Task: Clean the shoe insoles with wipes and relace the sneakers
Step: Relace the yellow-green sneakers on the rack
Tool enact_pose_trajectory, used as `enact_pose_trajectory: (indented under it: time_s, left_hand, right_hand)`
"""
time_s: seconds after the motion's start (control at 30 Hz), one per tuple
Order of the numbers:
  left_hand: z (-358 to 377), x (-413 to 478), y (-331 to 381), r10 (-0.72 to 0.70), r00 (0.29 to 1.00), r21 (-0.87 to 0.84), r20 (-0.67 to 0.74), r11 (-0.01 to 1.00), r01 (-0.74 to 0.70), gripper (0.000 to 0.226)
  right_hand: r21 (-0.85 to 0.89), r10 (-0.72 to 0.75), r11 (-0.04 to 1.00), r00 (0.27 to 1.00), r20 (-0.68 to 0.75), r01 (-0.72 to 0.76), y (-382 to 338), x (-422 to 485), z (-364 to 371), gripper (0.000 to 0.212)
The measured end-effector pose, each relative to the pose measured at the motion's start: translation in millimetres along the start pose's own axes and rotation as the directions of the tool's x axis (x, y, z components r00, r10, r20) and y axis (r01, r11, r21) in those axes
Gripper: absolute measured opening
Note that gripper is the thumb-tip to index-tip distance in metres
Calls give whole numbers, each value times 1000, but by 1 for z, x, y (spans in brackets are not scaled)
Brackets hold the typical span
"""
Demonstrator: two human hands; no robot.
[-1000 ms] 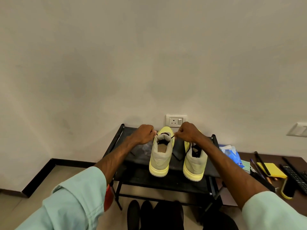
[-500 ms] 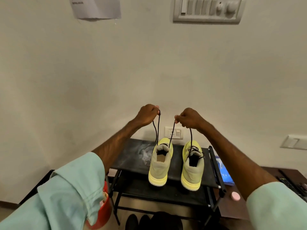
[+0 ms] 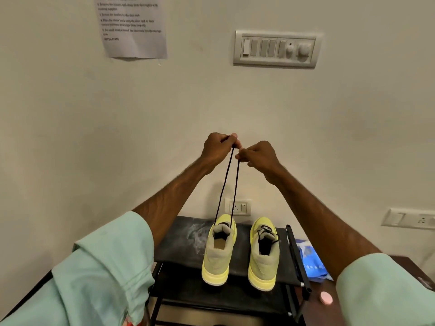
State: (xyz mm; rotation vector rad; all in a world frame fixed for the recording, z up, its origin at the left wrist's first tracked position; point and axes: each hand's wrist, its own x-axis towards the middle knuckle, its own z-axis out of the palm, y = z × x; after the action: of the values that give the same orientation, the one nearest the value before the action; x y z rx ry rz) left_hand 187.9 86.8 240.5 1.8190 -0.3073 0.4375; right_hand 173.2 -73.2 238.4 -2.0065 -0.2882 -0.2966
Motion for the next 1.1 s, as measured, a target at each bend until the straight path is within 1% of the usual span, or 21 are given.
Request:
enact_pose_trajectory:
  time_s: [0.1, 0.17, 0.2, 0.27, 0.33, 0.37, 0.43, 0.5, 0.53, 0.57, 0.6, 0.67, 0.73, 0.9, 1.0, 1.1]
  left_hand:
    - [-2, 1, 9, 21, 1000, 38, 5, 999, -21, 26]
    - [-4, 4, 11, 20, 1000, 56, 19, 998, -21, 12]
    - [-5, 5, 11, 22, 999, 64, 28, 998, -23, 11]
    - [-7, 6, 15, 33, 999, 82, 27, 996, -35, 13]
    - [-8, 7, 20, 49, 999, 82, -2, 995, -48, 16]
    - [-8, 7, 23, 54, 998, 78, -22, 996, -52, 19]
    - [-8, 8, 31, 60, 996, 75, -69, 996, -55, 32]
    - [-9, 11, 37, 57, 993, 77, -103, 996, -49, 47]
    - [-9, 12, 40, 51, 993, 77, -109, 996, -43, 51]
    - [-10, 13, 43, 49, 993, 81, -108, 996, -41, 50]
    - [-10, 14, 45, 56, 993, 92, -100, 995, -47, 45]
    - [-12, 17, 47, 100, 992, 132, -72, 987, -90, 28]
    - [-15, 18, 49, 135, 989, 153, -54, 980, -125, 17]
    - [-17, 21, 53, 121, 987, 170, -102, 980, -102, 12]
    - [-19, 25, 56, 66, 993, 123, -102, 991, -54, 14]
    - [-23, 28, 60, 37, 996, 73, -76, 997, -31, 16]
  right_hand:
    - [87, 40, 996, 999, -35, -36, -5, -1, -2, 18]
    - [103, 51, 994, 997, -52, -45, -7, -1, -4, 13]
    - [104, 48, 994, 997, -58, -42, -7, 0, -5, 12]
    - [114, 34, 993, 996, -77, -25, -9, 2, -7, 11]
    - [146, 19, 989, 994, -107, -3, -13, 2, -10, 7]
    - [168, 19, 986, 992, -123, 2, -16, 1, -10, 9]
    - [206, 29, 978, 988, -153, 4, -23, 0, -10, 14]
    - [235, 52, 972, 979, -196, -5, -30, 1, -9, 24]
    - [252, 65, 968, 974, -218, -9, -32, 2, -8, 30]
    - [263, 72, 965, 969, -236, -8, -35, 3, -9, 34]
    - [263, 72, 965, 967, -245, -5, -37, 4, -9, 35]
    - [237, 60, 972, 967, -246, 0, -40, 6, -10, 26]
    - [216, 44, 976, 967, -250, 12, -42, 7, -10, 18]
    - [213, 1, 975, 962, -271, 59, -48, 5, -11, 11]
    - [196, -40, 976, 962, -268, 95, -51, 4, -10, 4]
    - [196, -42, 976, 962, -269, 97, -55, 3, -9, 1]
